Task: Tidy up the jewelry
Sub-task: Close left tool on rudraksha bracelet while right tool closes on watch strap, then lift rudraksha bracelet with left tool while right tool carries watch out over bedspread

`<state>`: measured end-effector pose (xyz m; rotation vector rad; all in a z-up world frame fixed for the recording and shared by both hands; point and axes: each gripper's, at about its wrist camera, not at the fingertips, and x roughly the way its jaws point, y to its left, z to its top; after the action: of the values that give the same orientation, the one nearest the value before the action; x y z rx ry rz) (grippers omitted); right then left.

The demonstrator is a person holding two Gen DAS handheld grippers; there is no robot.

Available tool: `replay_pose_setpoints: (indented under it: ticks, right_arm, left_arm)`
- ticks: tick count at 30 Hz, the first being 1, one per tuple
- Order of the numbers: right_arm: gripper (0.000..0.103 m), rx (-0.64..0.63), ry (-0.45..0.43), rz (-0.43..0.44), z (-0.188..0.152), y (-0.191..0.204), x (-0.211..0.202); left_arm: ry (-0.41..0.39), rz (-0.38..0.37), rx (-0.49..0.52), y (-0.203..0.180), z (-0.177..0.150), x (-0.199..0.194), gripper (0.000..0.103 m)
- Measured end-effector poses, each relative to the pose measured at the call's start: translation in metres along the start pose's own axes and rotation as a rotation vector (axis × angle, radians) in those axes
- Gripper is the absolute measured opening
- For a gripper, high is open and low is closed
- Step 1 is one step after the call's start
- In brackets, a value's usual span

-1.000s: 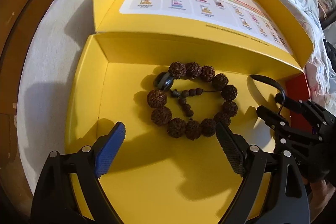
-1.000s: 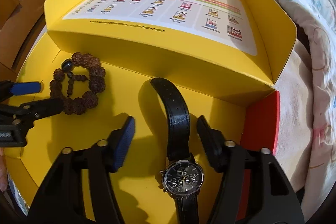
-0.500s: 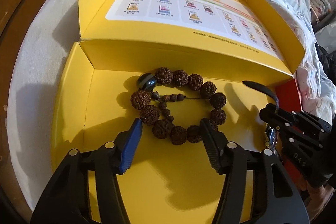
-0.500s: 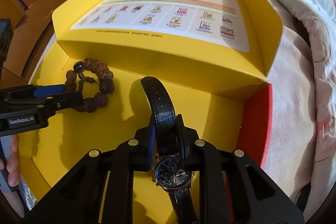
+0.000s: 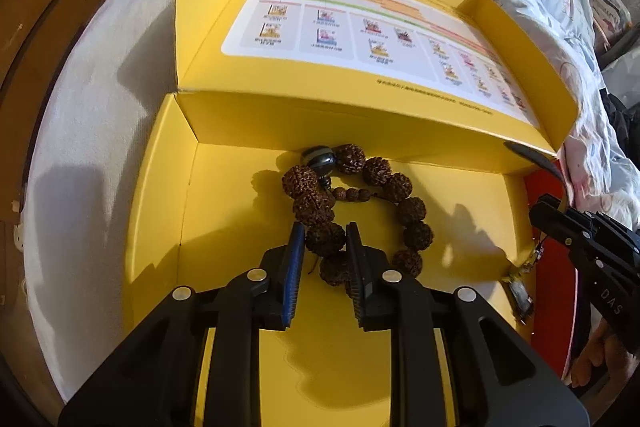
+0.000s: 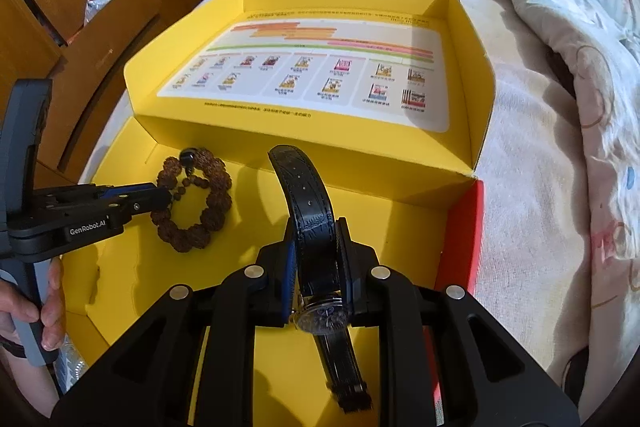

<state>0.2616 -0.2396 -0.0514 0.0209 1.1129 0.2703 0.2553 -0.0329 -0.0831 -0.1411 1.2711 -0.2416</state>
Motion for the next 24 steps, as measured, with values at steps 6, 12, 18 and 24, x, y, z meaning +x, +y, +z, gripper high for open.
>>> replay_pose_setpoints:
  ticks: [6,12,18,24]
  right_arm:
    - [0.017,0.005,-0.041,0.027,0.003,0.002,-0.02]
    - [0.015,0.008,-0.079,0.036,0.004,0.002,-0.039]
    - [0.007,0.008,-0.112,0.032,0.003,0.003,-0.062]
    - [0.006,0.009,-0.128,0.033,-0.001,0.004,-0.078]
  left_arm:
    - [-0.042,-0.003,0.01,-0.003,-0.002,-0.022,0.021]
    - [-0.08,-0.016,0.023,-0.009,-0.003,-0.045,0.021]
    - [-0.114,-0.016,0.043,-0.021,-0.005,-0.064,0.021]
    - [-0.144,-0.014,0.051,-0.027,-0.01,-0.083,0.021]
